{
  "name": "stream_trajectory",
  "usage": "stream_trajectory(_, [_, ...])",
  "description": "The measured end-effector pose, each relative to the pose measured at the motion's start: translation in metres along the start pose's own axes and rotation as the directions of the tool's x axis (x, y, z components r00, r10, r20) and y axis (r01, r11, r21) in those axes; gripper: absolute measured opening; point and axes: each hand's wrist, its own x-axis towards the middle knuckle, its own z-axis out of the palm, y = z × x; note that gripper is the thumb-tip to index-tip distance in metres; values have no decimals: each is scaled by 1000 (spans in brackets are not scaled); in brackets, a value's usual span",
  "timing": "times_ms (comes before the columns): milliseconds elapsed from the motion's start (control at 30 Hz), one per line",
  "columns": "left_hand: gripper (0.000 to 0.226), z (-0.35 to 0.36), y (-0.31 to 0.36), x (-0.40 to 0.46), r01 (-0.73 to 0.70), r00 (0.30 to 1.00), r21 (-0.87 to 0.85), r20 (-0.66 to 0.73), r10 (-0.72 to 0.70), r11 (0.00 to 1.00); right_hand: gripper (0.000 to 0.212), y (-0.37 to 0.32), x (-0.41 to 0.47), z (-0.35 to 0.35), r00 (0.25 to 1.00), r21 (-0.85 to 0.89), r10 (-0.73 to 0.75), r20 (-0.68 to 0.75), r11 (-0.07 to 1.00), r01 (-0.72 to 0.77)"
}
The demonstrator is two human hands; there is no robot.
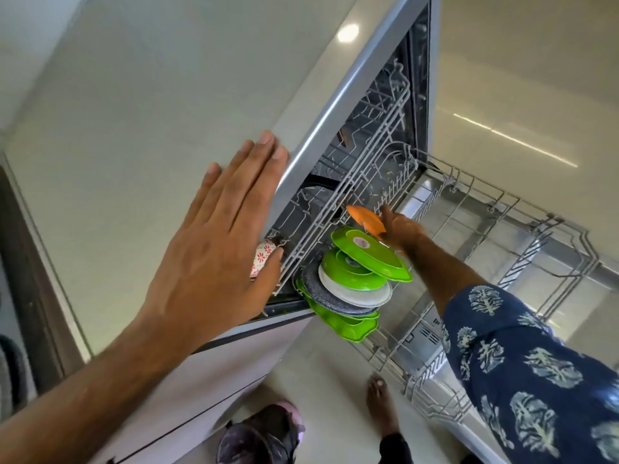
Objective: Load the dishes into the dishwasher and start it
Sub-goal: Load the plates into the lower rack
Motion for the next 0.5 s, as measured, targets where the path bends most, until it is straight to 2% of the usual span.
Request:
stream_trajectory(133, [93, -1, -1, -1, -3, 1000, 0, -14, 3, 1000, 80, 9, -31, -27, 999, 126, 24, 36, 992, -29])
stream_trajectory(267, [96, 1, -4, -1, 18, 1000, 7, -2, -18, 1000, 71, 18, -94, -57, 999, 112, 39, 37, 993, -43])
stream_trajectory(400, [95, 1, -4, -5, 5, 1000, 26, -11, -4, 1000, 60, 2, -172, -85, 999, 11, -34, 16, 999, 34])
stream_trajectory(500, [108, -8, -4, -5, 11, 996, 59, 92, -16, 998, 67, -28, -225, -109, 982, -177, -189, -20, 967, 183])
